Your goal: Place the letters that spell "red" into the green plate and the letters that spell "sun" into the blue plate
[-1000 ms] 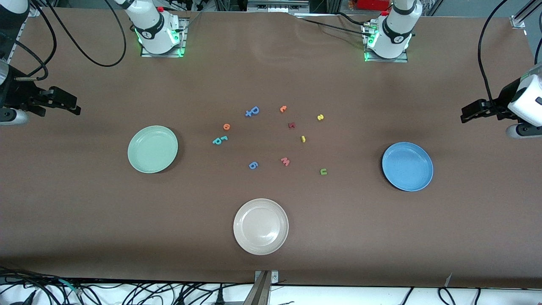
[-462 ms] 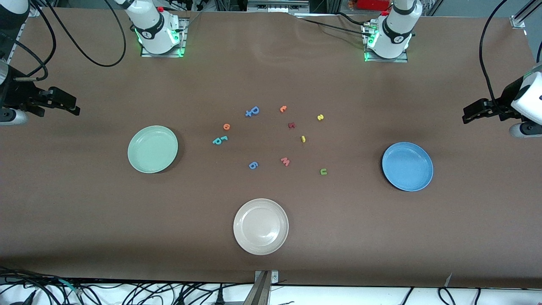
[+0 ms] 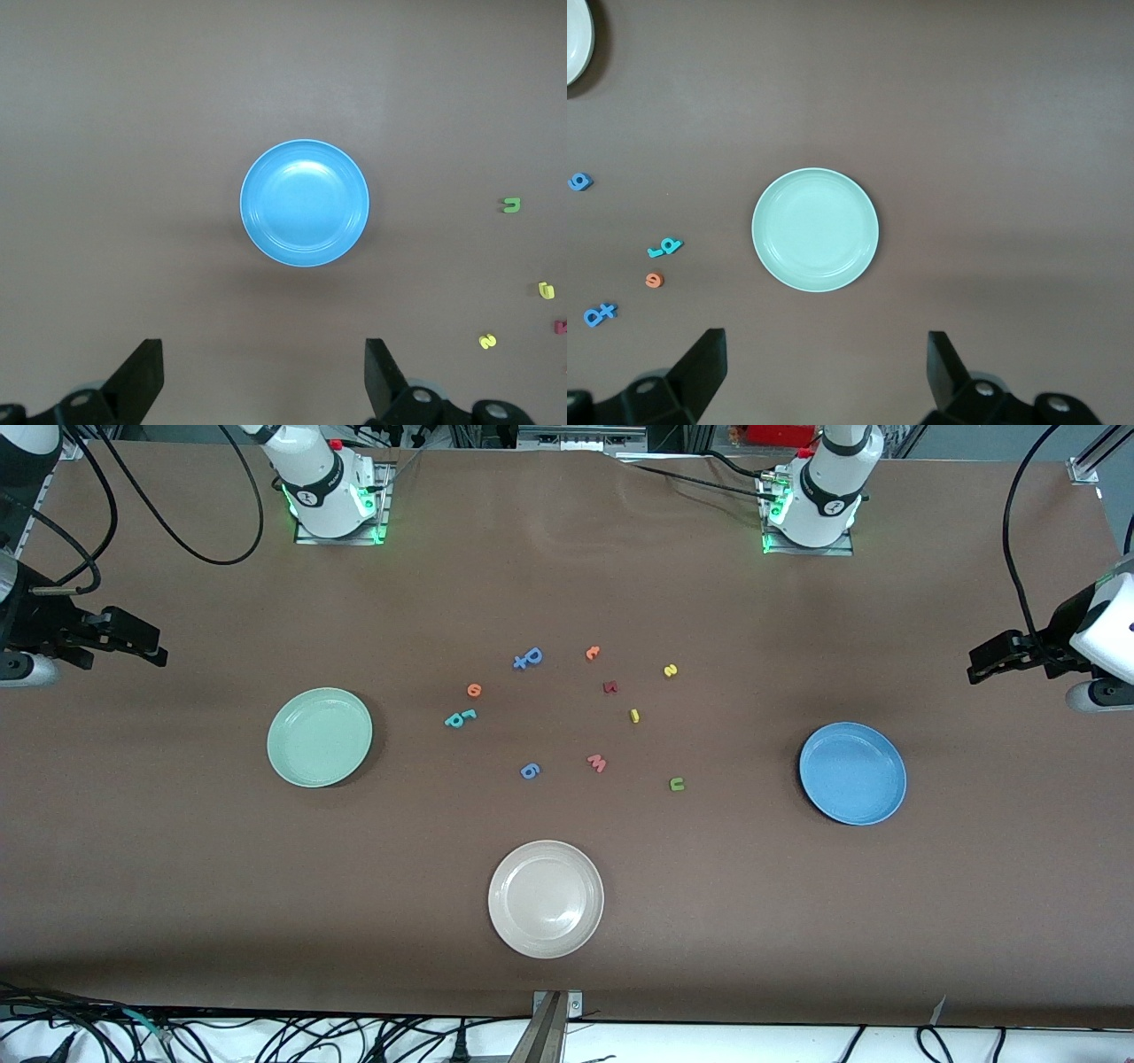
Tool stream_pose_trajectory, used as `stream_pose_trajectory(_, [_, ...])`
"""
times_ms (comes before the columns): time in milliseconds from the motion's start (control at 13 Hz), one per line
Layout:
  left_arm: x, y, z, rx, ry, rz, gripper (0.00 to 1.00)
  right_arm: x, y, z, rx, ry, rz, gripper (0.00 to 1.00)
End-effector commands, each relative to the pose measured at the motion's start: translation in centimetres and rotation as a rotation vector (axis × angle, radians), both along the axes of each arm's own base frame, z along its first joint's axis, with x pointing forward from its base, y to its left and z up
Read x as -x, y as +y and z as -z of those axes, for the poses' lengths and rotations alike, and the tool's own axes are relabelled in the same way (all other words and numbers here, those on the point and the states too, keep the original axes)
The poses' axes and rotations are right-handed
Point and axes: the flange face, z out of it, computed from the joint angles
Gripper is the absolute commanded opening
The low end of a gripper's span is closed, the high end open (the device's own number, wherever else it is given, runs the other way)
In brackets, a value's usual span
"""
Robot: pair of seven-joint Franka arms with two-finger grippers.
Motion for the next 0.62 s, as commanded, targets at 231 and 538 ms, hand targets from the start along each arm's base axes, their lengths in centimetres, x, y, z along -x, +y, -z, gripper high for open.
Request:
stream_pose_trajectory(231, [-0.66,0.28,-0.15,0.014,-0.002,-0.005,1.0,-0.16,0.24,-0.36,0.026,-0.008,-0.017,1.0])
stream_pose_trajectory(538, [-0.61,0.55,-0.24,0.013,-0.003,-0.014,1.0,-0.16,0.33,-0.36,0.026,-0.008,-0.018,1.0])
